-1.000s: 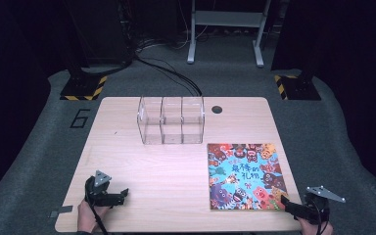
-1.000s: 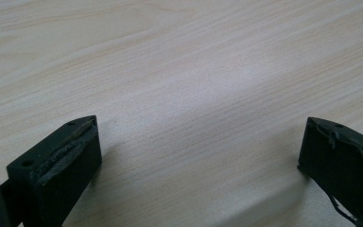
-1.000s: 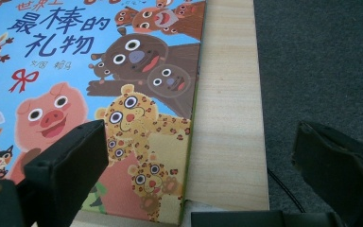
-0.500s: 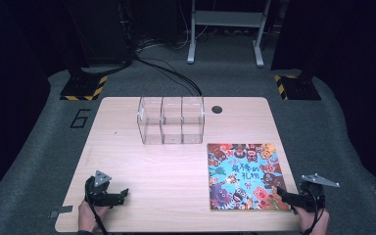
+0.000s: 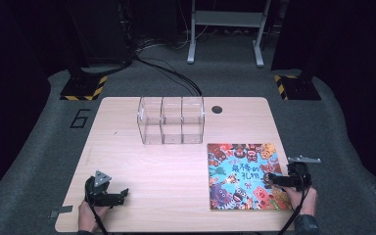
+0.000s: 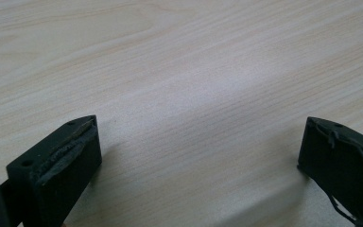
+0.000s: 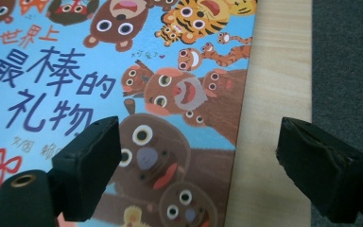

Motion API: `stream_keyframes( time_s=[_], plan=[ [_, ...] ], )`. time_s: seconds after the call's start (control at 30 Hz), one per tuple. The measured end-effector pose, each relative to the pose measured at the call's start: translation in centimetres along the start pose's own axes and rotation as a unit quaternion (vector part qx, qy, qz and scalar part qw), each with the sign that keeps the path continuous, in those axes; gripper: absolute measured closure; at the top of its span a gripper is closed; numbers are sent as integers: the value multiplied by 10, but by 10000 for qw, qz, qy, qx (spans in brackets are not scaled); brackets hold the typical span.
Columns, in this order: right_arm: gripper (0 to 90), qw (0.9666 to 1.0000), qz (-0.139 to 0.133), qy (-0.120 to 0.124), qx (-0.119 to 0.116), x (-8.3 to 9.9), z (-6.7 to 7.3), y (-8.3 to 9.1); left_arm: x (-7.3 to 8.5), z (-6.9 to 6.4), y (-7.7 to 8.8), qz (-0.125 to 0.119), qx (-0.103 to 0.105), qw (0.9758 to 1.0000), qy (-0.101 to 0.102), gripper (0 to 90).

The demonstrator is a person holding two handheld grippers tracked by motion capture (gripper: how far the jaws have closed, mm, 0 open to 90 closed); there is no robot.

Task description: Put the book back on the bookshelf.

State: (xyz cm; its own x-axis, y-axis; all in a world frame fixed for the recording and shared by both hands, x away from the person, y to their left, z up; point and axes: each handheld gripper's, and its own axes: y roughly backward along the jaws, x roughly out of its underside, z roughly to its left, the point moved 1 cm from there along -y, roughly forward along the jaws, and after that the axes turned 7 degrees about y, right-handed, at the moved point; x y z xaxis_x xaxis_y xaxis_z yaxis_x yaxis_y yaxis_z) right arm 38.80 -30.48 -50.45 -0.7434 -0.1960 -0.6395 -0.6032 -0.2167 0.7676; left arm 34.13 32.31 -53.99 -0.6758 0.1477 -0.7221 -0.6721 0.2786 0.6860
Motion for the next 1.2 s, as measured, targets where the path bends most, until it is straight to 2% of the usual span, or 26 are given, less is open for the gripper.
stream_keyframes(
  time_s=[0.07,0.17,0.27,0.33,0.4,0.43,0.8,1.17,1.2],
  plan=[
    [196,9999,72,91,-4,-4,-2,-7,0,0,0,0,1,10000,-4,0],
    [273,9999,137,60,51,-7,-4,-13,0,0,0,1,0,10000,-7,0],
    [321,9999,110,-104,-74,-8,-6,-15,0,0,0,1,1,10000,-7,0],
    [373,9997,47,-82,-223,-8,-8,-17,0,0,0,-1,1,10000,-6,0],
    [377,9994,62,-149,-319,-7,-10,-17,0,0,0,-1,2,10000,-7,0],
    [378,9994,29,-102,-340,-6,-12,-18,0,0,0,0,1,10000,-9,0],
    [384,9994,100,-29,-341,-7,-10,-17,0,0,0,-1,0,10000,-8,0],
    [385,9995,15,-57,-310,-4,0,-17,0,0,0,0,-1,10000,-8,0],
    [385,9995,28,6,-329,-4,0,-17,0,0,0,0,-1,10000,-8,0]
  ],
)
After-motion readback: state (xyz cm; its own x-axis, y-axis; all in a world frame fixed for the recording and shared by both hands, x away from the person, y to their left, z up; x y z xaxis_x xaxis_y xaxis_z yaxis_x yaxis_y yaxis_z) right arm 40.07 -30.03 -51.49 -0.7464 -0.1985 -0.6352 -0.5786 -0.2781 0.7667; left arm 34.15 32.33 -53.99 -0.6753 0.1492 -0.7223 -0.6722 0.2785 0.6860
